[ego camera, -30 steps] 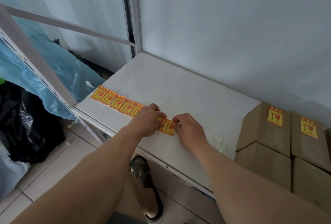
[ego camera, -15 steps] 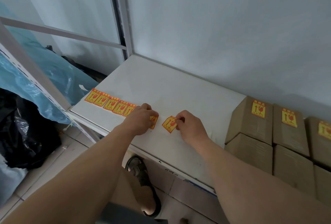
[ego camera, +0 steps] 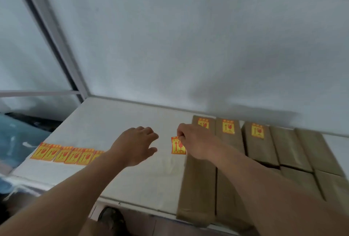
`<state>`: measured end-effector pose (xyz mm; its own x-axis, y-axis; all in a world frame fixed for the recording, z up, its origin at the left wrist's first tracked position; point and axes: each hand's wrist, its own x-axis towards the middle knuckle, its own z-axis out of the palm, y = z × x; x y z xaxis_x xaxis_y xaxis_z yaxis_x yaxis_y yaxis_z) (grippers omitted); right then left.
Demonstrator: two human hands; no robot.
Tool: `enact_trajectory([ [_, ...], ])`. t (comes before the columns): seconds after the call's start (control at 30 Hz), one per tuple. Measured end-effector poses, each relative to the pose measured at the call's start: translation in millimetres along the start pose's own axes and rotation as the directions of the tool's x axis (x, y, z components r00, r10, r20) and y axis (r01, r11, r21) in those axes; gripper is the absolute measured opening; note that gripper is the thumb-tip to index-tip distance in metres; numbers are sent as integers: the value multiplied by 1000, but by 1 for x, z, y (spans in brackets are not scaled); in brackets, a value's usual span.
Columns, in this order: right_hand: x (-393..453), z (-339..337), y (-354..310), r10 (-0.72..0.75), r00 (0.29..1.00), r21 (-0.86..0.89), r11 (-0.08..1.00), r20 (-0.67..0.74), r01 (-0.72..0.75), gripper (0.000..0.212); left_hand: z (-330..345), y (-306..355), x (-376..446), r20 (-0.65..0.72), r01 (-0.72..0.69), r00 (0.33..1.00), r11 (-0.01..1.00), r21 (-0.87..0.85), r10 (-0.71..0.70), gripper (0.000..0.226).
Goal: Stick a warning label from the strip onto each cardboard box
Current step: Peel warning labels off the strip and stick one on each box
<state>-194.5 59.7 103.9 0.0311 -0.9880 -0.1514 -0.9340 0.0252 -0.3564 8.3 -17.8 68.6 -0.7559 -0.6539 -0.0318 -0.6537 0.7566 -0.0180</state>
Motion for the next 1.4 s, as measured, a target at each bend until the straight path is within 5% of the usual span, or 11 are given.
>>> enact_trajectory([
  [0.33,-79,-56,127,161,968,115,983,-192,-140,13,-39,140,101,-100,-271,957,962,21,271,36],
  [0.73,-129,-87,255,330,911,192,939,-249,-287,8,-30,240,152,-33,-361,932,932,-41,360,36],
  [1.4,-103,-71,296,364,904,185,927,-225,-327,3,-16,286,172,-38,-476,879,879,-20,476,54],
])
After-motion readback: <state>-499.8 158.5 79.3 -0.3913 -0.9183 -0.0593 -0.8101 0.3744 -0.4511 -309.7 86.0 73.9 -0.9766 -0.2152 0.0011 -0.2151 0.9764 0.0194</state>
